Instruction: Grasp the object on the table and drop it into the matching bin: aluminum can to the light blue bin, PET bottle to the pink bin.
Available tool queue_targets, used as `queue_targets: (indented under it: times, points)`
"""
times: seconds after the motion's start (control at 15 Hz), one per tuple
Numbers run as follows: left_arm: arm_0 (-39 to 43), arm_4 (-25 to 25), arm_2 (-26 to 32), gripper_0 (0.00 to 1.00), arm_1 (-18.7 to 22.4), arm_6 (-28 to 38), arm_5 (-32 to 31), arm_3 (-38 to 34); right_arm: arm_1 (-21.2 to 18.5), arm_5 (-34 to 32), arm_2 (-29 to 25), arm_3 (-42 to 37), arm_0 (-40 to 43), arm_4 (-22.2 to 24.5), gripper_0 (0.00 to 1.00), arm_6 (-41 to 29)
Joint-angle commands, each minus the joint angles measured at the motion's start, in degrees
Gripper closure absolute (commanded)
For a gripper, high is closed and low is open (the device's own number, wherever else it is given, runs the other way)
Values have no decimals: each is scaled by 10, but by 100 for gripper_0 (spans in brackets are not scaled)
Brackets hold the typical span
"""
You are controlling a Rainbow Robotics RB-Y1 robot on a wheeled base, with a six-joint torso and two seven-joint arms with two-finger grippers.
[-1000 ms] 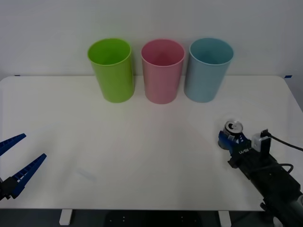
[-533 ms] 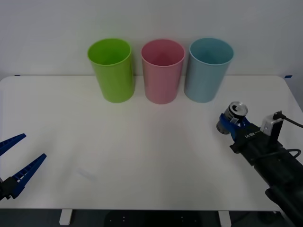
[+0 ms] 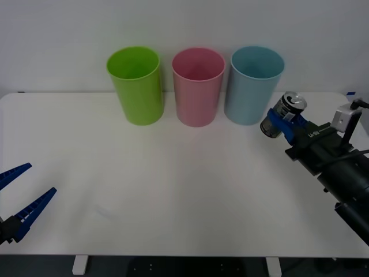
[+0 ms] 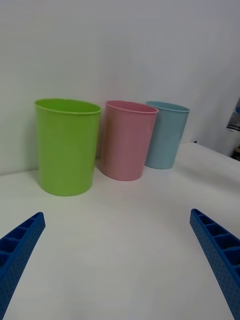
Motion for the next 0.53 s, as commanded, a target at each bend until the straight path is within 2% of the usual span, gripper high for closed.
queue_targets:
  times: [0.07, 0.27, 0.53]
  points:
    - [0, 0, 0, 0, 0, 0, 0, 0, -36, 0, -1, 0, -40, 0, 100, -42]
    - [0, 0, 0, 0, 0, 0, 0, 0, -74, 0, -4, 25, -101, -2, 100, -56]
    - [0, 0, 0, 0, 0, 0, 0, 0, -99, -24, -4, 127, -210, -4, 100, -49]
